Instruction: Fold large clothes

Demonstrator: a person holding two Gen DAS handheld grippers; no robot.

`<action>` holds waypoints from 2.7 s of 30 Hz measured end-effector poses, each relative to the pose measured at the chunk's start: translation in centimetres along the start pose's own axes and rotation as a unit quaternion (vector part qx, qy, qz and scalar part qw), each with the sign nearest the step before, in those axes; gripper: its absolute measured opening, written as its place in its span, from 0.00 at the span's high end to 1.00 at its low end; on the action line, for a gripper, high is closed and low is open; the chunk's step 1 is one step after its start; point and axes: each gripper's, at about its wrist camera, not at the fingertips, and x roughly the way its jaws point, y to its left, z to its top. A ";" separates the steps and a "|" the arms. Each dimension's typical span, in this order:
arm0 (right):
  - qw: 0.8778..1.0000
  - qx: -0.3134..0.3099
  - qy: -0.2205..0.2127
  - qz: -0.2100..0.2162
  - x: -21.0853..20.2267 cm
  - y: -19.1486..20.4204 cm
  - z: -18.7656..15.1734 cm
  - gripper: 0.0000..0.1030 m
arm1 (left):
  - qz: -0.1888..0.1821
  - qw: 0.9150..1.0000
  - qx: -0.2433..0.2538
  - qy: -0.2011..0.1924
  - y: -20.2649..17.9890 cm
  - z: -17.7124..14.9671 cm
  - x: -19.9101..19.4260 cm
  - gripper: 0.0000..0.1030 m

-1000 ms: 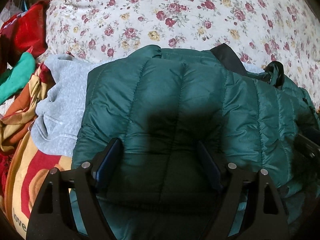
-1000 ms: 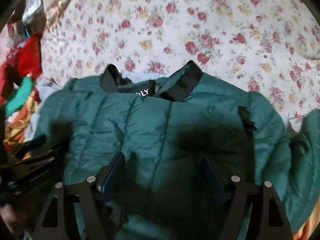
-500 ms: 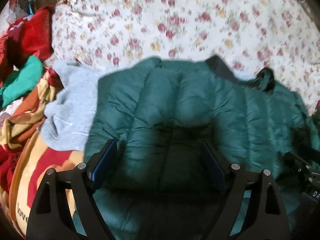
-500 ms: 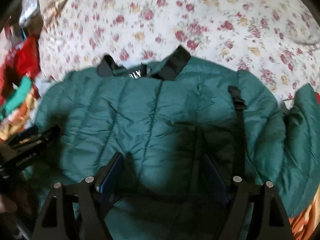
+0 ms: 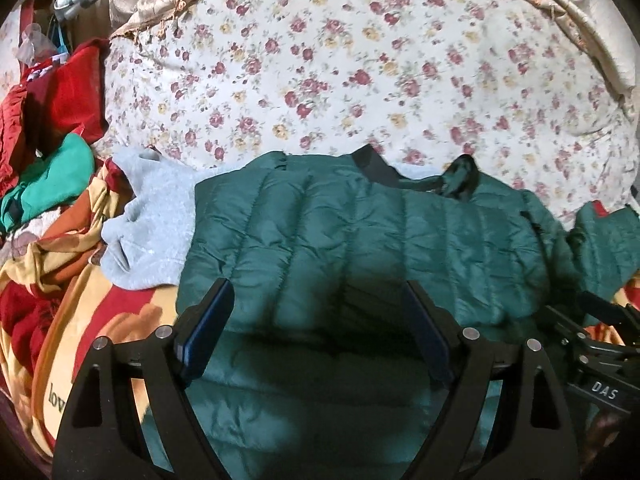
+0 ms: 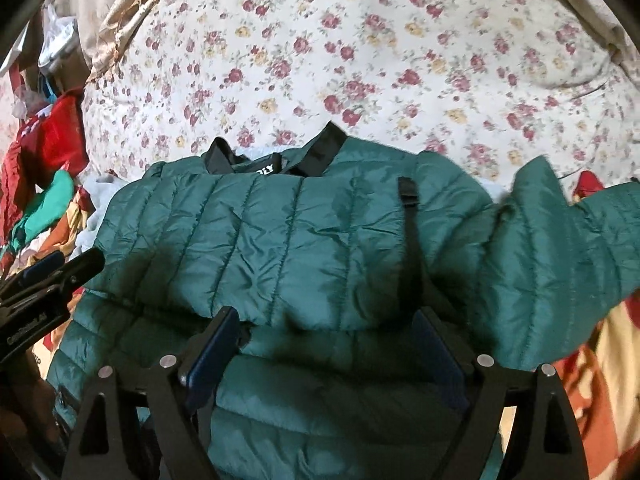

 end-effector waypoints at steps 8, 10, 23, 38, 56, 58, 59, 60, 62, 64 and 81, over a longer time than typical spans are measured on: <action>1.000 0.000 -0.008 -0.018 -2.0 -0.9 -0.6 0.16 | -0.025 1.000 -0.002 -0.004 -1.7 -0.6 -1.2 0.17; 1.000 -0.002 -0.010 -0.025 -2.3 -1.2 -0.8 0.16 | -0.031 1.000 -0.005 -0.003 -2.0 -0.6 -1.2 0.17; 0.998 0.026 -0.043 -0.047 -4.0 -5.5 0.8 0.16 | -0.032 0.999 -0.010 -0.005 -2.0 0.1 1.6 0.17; 0.975 0.179 -0.048 -0.126 -2.3 -23.0 2.6 0.12 | -0.025 0.998 -0.038 0.036 -0.3 -1.0 7.6 0.17; 0.928 0.293 -0.056 -0.222 -2.6 -43.5 5.2 0.12 | -0.037 0.997 -0.031 0.055 -0.7 -1.6 9.5 0.04; 0.935 0.289 -0.056 -0.197 -2.3 -43.8 5.2 0.15 | -0.035 0.997 -0.029 0.056 -0.7 -1.6 9.5 0.03; 0.939 0.284 -0.060 -0.186 -2.4 -43.5 5.2 0.33 | -0.035 0.997 -0.027 0.056 -0.8 -1.6 9.5 0.03; 0.943 0.277 -0.064 -0.172 -2.6 -43.2 5.3 0.59 | -0.035 0.997 -0.027 0.058 -0.8 -1.6 9.6 0.03; 0.950 0.256 -0.076 -0.163 -3.3 -42.0 5.5 0.76 | -0.035 0.997 -0.027 0.058 -0.8 -1.6 9.6 0.03; 0.957 0.235 -0.090 -0.148 -4.4 -40.6 5.8 0.82 | -0.036 0.997 -0.027 0.058 -0.7 -1.5 9.5 0.02; 0.978 0.132 -0.158 0.033 -14.5 -24.4 8.4 0.85 | -0.004 1.000 -0.019 0.025 1.4 1.4 3.4 0.03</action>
